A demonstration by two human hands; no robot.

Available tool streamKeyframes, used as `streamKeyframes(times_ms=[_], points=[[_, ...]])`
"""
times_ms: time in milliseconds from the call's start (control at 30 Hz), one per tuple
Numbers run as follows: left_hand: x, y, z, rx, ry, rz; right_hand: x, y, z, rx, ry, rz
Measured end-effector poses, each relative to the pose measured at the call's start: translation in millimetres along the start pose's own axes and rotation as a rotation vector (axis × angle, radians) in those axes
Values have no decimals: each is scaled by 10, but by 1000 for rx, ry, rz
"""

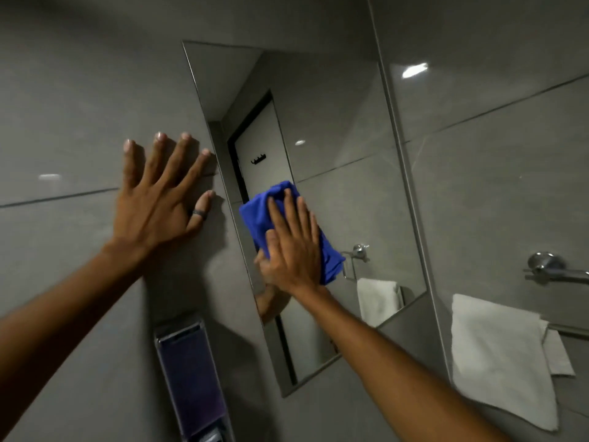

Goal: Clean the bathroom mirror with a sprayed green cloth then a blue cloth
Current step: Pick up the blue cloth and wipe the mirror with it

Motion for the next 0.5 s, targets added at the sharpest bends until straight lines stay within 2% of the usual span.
streamKeyframes(times_ms=[367,500], points=[[25,28,29,70,3,23,2247,-327,728,44,372,68],[25,15,27,72,-4,29,2787,-409,739,76,485,88]])
Point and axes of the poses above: each hand's wrist, its own z-axis towards the middle knuckle, its own y-axis out of the palm, x = y × z, the point moved 7 cm from there along z, towards the middle knuckle, and after that the axes turned 5 degrees about -z, right-handed, at the moved point
